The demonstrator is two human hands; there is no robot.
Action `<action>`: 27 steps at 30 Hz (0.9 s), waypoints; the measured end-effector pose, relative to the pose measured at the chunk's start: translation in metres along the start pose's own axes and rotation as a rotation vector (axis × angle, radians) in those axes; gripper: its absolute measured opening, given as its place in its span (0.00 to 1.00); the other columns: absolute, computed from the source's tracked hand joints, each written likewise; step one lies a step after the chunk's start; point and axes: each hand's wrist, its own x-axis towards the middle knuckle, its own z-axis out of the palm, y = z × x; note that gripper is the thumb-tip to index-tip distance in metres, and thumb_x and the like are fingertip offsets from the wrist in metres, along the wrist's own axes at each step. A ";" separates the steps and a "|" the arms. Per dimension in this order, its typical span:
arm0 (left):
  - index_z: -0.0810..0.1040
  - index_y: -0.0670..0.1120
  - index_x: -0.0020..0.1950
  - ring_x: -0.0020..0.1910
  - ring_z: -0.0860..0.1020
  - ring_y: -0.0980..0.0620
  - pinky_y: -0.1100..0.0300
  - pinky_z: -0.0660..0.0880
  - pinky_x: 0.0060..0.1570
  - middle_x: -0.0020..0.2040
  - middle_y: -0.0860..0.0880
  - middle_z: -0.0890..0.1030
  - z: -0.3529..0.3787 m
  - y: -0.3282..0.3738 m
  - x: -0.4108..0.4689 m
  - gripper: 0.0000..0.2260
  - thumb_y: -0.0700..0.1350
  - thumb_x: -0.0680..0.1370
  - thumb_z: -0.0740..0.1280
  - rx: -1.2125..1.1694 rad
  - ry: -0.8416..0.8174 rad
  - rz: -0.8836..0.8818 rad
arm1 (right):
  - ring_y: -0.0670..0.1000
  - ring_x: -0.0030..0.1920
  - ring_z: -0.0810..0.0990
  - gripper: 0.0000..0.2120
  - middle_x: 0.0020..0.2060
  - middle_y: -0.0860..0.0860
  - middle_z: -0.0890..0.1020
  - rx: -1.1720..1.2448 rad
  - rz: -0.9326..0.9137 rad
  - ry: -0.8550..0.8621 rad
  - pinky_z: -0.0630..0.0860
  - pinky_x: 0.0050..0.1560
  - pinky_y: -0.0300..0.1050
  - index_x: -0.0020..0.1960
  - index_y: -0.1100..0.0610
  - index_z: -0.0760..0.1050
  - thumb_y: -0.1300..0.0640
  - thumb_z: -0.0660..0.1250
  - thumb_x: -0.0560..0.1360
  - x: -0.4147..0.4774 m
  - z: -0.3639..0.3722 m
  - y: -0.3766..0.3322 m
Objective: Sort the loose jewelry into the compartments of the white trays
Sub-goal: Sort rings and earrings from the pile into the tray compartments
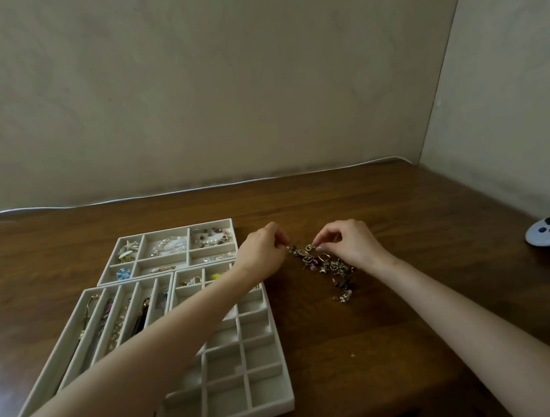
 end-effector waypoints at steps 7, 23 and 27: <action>0.76 0.46 0.50 0.46 0.77 0.53 0.60 0.74 0.43 0.46 0.51 0.78 0.005 0.002 0.008 0.04 0.40 0.75 0.65 0.027 0.010 0.040 | 0.47 0.51 0.75 0.04 0.45 0.44 0.79 -0.015 -0.046 -0.059 0.73 0.53 0.47 0.45 0.48 0.82 0.54 0.73 0.71 0.005 0.007 -0.002; 0.76 0.44 0.50 0.45 0.76 0.54 0.68 0.71 0.37 0.47 0.49 0.78 0.005 -0.015 0.019 0.05 0.38 0.77 0.63 -0.169 0.067 -0.070 | 0.45 0.48 0.76 0.08 0.47 0.46 0.78 0.033 -0.070 -0.204 0.74 0.48 0.37 0.47 0.52 0.79 0.56 0.74 0.69 0.007 0.008 -0.008; 0.77 0.44 0.50 0.44 0.76 0.53 0.67 0.71 0.36 0.46 0.49 0.78 0.006 -0.012 0.021 0.05 0.38 0.77 0.63 -0.137 0.076 -0.038 | 0.40 0.47 0.77 0.08 0.44 0.43 0.80 0.176 -0.040 -0.163 0.71 0.46 0.32 0.45 0.50 0.80 0.62 0.74 0.70 0.006 0.005 -0.003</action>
